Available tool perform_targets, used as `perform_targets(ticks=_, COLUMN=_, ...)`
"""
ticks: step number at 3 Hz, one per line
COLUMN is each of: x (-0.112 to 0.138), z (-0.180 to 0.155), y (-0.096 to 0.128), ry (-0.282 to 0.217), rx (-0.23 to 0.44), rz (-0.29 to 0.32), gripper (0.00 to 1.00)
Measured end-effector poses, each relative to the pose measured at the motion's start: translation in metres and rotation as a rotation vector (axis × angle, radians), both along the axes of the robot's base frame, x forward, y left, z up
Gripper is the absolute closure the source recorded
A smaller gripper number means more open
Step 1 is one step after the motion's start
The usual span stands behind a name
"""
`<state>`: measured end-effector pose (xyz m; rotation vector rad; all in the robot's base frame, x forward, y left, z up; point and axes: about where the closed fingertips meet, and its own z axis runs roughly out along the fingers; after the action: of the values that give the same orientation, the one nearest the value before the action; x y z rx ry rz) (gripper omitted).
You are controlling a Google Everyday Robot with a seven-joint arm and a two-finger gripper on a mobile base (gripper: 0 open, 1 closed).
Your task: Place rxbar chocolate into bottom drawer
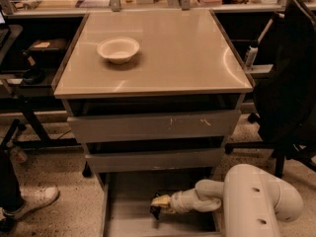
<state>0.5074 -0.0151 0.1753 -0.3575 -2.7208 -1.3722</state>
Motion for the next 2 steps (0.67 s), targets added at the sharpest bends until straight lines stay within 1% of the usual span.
perform_targets(ticks=1, x=0.0024, z=-0.015, y=0.0096, ry=0.022, rx=0.005, rz=-0.01, gripper=1.0)
perform_targets(ticks=2, x=0.0025, z=-0.0156, y=0.0099, ry=0.022, rx=0.005, rz=-0.01, gripper=0.82)
